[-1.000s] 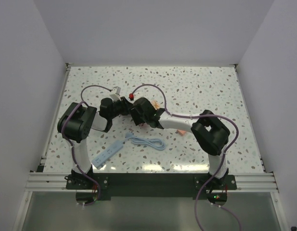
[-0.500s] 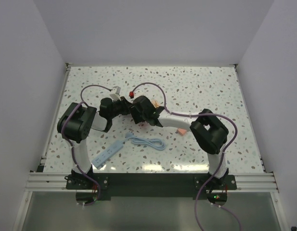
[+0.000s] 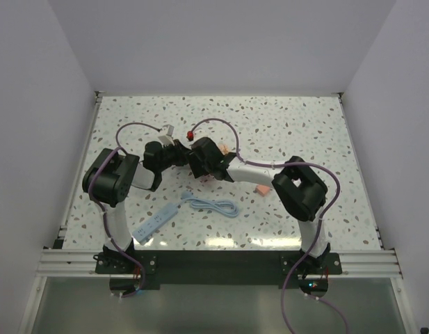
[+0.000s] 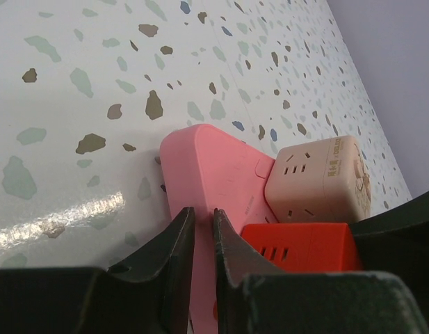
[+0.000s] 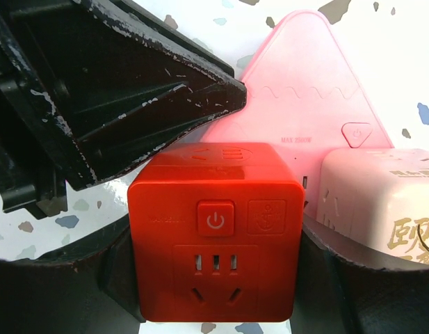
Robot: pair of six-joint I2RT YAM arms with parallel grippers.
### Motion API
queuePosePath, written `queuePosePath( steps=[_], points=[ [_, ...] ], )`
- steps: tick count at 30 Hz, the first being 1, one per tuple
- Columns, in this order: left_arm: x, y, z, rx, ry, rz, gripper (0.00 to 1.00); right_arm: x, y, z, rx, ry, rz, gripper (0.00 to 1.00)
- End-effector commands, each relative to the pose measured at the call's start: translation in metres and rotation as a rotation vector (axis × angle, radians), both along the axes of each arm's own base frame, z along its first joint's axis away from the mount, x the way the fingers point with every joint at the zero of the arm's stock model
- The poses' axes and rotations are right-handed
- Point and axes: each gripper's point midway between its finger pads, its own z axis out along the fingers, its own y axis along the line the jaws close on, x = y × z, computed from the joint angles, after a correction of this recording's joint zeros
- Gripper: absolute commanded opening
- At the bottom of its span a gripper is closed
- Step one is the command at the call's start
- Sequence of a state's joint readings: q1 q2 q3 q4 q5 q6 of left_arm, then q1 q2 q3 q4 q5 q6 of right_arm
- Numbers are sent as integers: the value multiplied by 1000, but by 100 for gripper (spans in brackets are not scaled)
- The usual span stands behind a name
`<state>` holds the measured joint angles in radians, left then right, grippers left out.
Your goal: Insert the plug
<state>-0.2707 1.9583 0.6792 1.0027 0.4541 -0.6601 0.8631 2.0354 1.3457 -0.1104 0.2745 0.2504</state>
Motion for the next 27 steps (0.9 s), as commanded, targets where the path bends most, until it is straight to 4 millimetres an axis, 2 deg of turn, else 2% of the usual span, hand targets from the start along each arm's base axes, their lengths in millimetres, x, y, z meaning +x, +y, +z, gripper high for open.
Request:
queuePosePath(
  steps=[1, 7, 13, 15, 16, 18, 19, 21, 23, 27],
  points=[
    [-55, -17, -45, 39, 186, -164, 0, -68, -95, -136, -362, 366, -38, 0],
    [-50, -16, -37, 24, 178, -156, 0, -69, -99, -129, -355, 353, -40, 0],
    [-38, -8, -18, 15, 146, -134, 1, -57, -106, -115, -311, 338, -58, 0],
    [-32, -3, -8, 9, 126, -119, 12, -50, -111, -108, -296, 326, -74, 0],
    [-30, -1, 0, 11, 110, -115, 25, -48, -111, -105, -287, 323, -75, 0],
    [-23, 5, 8, 17, 93, -93, 36, -42, -116, -96, -261, 309, -93, 0],
    [-21, 8, 16, 24, 79, -87, 46, -40, -117, -93, -254, 303, -95, 0],
    [-18, 15, 20, 39, 80, -63, 56, -36, -122, -83, -236, 287, -109, 0],
    [-13, 23, 33, 60, 46, -35, 61, -31, -126, -76, -218, 277, -124, 0],
    [-16, 38, 45, 107, 16, 24, 76, -26, -132, -64, -193, 256, -148, 0]
  ],
)
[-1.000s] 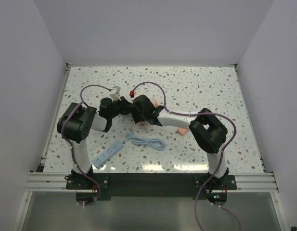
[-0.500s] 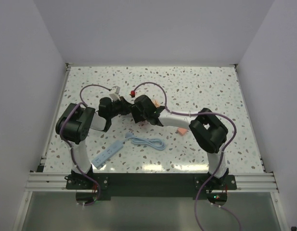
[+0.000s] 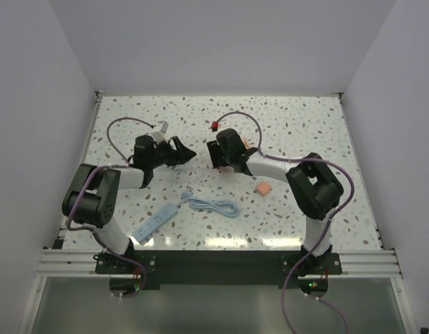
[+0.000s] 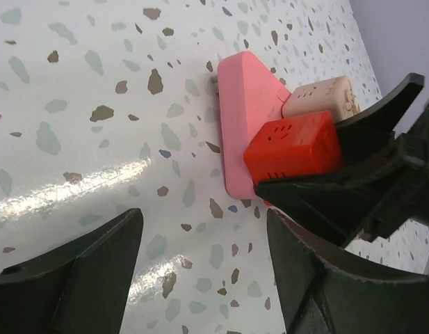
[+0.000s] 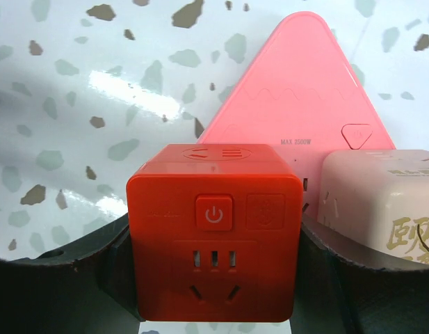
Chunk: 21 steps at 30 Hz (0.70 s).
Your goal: Insert the plug
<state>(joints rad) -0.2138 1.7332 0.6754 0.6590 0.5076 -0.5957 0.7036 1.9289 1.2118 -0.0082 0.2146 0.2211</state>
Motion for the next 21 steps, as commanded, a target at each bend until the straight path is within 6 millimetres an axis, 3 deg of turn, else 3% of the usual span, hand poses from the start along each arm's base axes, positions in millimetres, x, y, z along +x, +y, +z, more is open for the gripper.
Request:
queuePosePath(
  steps=[1, 3, 5, 6, 7, 9, 10, 16, 21],
  points=[
    [-2, 18, 27, 63, -91, 45, 77, -61, -70, -74, -231, 293, -50, 0],
    [-5, 27, 31, 90, -99, 90, 87, -58, -67, -68, -214, 280, -49, 0],
    [-11, 39, 38, 117, -122, 152, 88, -55, -63, -60, -192, 264, -40, 0],
    [-20, 44, 30, 131, -103, 167, 90, -54, -61, -56, -185, 258, -35, 5],
    [-23, 48, 41, 129, -132, 187, 91, -53, -60, -53, -180, 253, -31, 7],
    [-34, 56, 34, 145, -123, 221, 93, -48, -58, -42, -171, 224, -24, 19],
    [-37, 59, 42, 143, -144, 234, 93, -48, -57, -38, -167, 218, -23, 23],
    [-50, 73, 42, 178, -139, 289, 95, -38, -53, -1, -125, 133, -13, 55],
    [-53, 74, 45, 178, -141, 288, 95, -31, -54, 28, -123, 72, -9, 68]
  ],
)
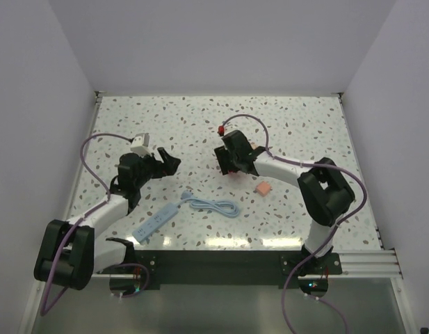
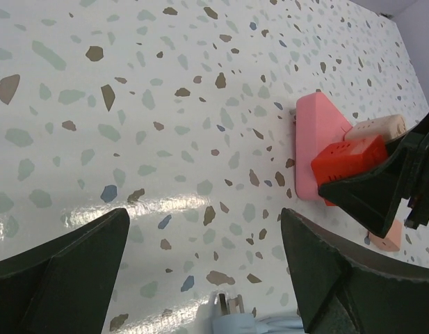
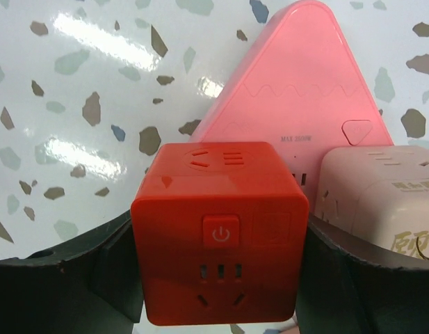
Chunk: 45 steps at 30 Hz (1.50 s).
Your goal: Insert the plug
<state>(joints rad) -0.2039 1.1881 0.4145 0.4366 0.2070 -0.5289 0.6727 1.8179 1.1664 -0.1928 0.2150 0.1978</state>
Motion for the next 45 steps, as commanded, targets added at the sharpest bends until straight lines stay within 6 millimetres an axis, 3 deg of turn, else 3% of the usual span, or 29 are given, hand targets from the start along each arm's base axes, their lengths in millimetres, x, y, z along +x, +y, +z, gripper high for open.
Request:
queuePosePath(
  steps=[1, 6, 9, 16, 19, 21, 22, 23, 25, 26, 28, 30, 31, 33, 34, 35, 36, 37, 38, 40, 41, 45],
  points=[
    [-1, 8, 1, 36, -16, 22, 95, -4, -12, 26, -26, -26, 7, 73],
    [-3, 9, -2, 40, -10, 20, 96, -3, -12, 40, -10, -59, 15, 87],
    [-6, 8, -3, 40, -9, 14, 96, -3, -13, 48, 2, -77, 11, 88],
    [-12, 19, 7, 68, -70, 65, 96, -18, -29, 89, 50, -160, -11, 89],
    [-20, 16, 10, 92, -115, 67, 95, -29, -38, 105, 92, -205, -23, 90],
    [-28, 0, 16, 121, -154, 30, 94, -33, -46, 113, 113, -238, -51, 91],
    [-28, -1, 18, 143, -172, 54, 94, -37, -50, 108, 120, -244, -61, 92],
    [-37, -19, 19, 148, -189, 0, 94, -41, -55, 120, 152, -279, -78, 92],
    [-42, -36, 25, 134, -225, -42, 93, -45, -66, 115, 162, -315, -124, 93],
    [-51, -53, 19, 136, -223, -98, 93, -48, -70, 126, 200, -350, -141, 93],
    [-55, -72, 25, 139, -251, -136, 93, -53, -79, 121, 215, -373, -169, 95],
    [-69, -105, 16, 175, -246, -230, 92, -57, -84, 127, 240, -397, -189, 96],
    [-67, -119, 28, 172, -275, -234, 92, -59, -88, 122, 236, -395, -205, 97],
    [-83, -155, 13, 221, -263, -333, 92, -61, -93, 123, 241, -404, -221, 97],
    [-82, -173, 24, 205, -288, -351, 92, -63, -95, 119, 236, -398, -231, 97],
    [-91, -191, 8, 238, -267, -406, 92, -63, -97, 119, 236, -403, -245, 97],
    [-93, -201, 4, 242, -264, -427, 92, -64, -100, 119, 234, -407, -257, 97],
    [-91, -217, 14, 215, -287, -448, 92, -66, -106, 116, 229, -409, -276, 97],
    [-97, -229, -2, 243, -264, -487, 92, -66, -110, 117, 229, -420, -300, 98],
    [-97, -248, 0, 236, -269, -517, 92, -71, -118, 120, 242, -443, -327, 99],
    [-99, -255, -13, 258, -254, -540, 92, -72, -122, 122, 244, -454, -337, 99],
    [-95, -273, -24, 288, -239, -563, 92, -81, -139, 134, 261, -507, -377, 99]
  ],
)
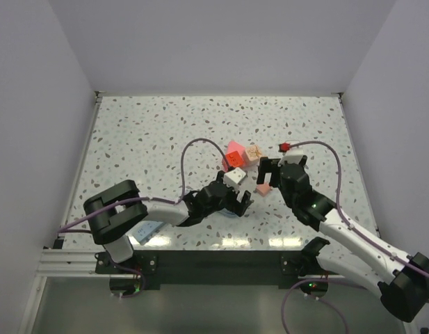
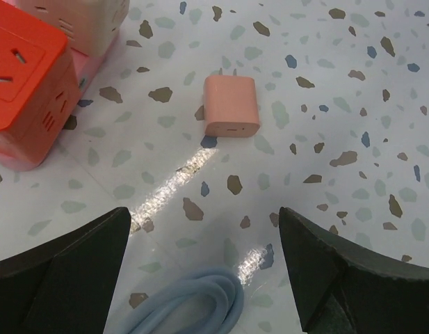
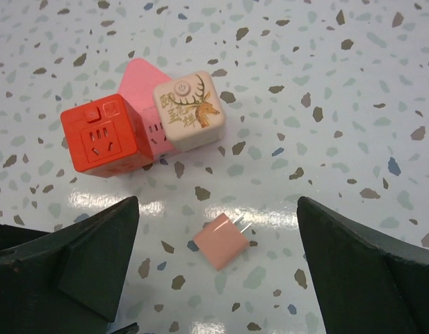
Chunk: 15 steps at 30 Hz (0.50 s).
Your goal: Insert the plug
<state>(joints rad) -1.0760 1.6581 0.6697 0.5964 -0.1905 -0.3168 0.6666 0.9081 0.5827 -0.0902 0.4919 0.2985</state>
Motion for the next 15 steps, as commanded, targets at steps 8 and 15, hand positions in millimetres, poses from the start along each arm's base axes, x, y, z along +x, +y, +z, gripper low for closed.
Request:
queuePosePath(
  steps=[8, 15],
  points=[
    [13, -50, 2, -18, -38, -64, 92, -7, -30, 29, 60, -121, -109, 99],
    [27, -71, -4, 4, -45, -56, 93, -10, -30, 32, 74, -132, -100, 99]
  ],
)
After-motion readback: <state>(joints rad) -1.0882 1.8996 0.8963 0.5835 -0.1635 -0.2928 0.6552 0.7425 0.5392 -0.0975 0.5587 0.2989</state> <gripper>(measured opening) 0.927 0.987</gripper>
